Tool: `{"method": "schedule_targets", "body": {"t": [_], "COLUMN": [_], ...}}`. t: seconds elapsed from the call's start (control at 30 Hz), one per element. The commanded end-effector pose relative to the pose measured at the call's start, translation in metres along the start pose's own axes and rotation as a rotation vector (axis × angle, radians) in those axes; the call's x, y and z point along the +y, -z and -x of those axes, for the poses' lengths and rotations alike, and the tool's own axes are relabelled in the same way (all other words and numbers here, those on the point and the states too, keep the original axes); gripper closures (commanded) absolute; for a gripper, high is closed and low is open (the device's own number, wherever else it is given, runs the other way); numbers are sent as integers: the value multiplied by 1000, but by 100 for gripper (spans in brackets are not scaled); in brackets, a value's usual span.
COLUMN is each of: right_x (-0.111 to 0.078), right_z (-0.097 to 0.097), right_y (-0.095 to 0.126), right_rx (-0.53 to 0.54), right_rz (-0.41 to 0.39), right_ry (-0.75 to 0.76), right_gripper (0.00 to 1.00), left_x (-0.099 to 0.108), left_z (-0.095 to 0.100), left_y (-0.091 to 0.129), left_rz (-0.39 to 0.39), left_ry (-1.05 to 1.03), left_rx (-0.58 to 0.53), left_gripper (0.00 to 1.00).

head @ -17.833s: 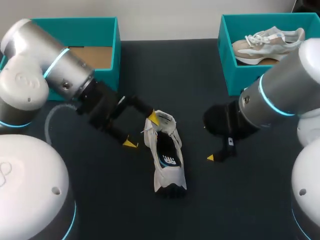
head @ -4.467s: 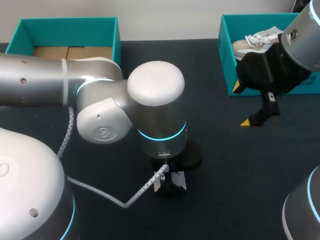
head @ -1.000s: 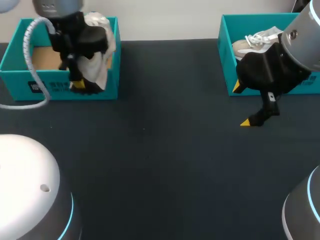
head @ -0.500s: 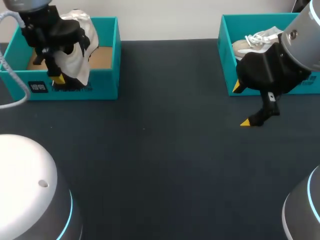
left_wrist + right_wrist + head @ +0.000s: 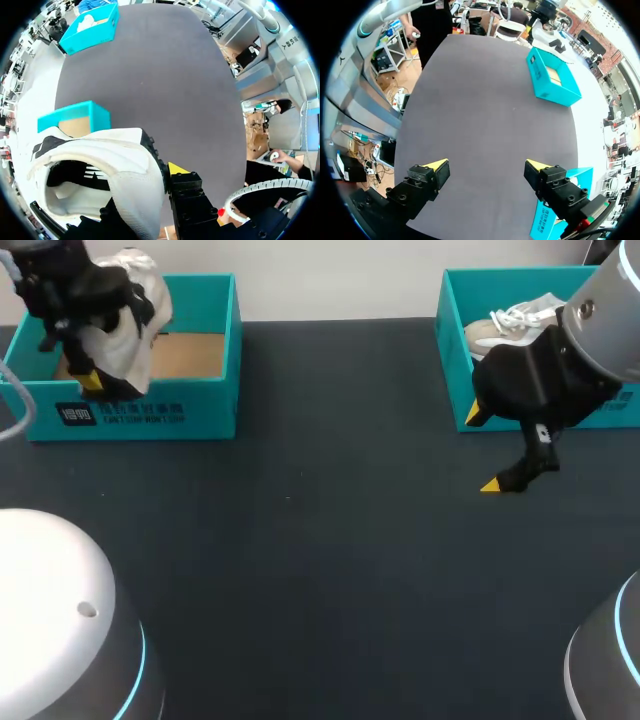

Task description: Take the shoe out of the shoebox, open the shoe tongue, remove and reinsert the insole, then place the shoe into the shoebox

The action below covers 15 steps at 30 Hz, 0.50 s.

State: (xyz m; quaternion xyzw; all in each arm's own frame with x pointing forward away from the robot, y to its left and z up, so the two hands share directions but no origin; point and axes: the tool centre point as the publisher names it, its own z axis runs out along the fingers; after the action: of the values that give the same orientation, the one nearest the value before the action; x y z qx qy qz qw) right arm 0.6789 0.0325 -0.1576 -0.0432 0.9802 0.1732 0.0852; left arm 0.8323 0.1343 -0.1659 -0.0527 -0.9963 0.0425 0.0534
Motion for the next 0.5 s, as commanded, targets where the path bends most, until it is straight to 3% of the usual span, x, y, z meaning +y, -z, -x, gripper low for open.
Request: {"method": "schedule_targets", "body": {"t": [0.03,0.23,0.5], "right_x": [2,2,2], "right_z": [3,3,3], "right_y": [-1,-1,-1], "right_rx": [6,6,6], "right_rz": [-4,-4,-4], "right_ry": [-1,-1,-1], "right_gripper": [0,0,0], "left_x": [27,71,112], "left_z": [31,60,88], "left_y": [2,5,-2], "left_rz": [-3,15,44], "left_ry": [17,109,92], "left_rx": [46,17,6], "left_gripper": [100,100,100]}}
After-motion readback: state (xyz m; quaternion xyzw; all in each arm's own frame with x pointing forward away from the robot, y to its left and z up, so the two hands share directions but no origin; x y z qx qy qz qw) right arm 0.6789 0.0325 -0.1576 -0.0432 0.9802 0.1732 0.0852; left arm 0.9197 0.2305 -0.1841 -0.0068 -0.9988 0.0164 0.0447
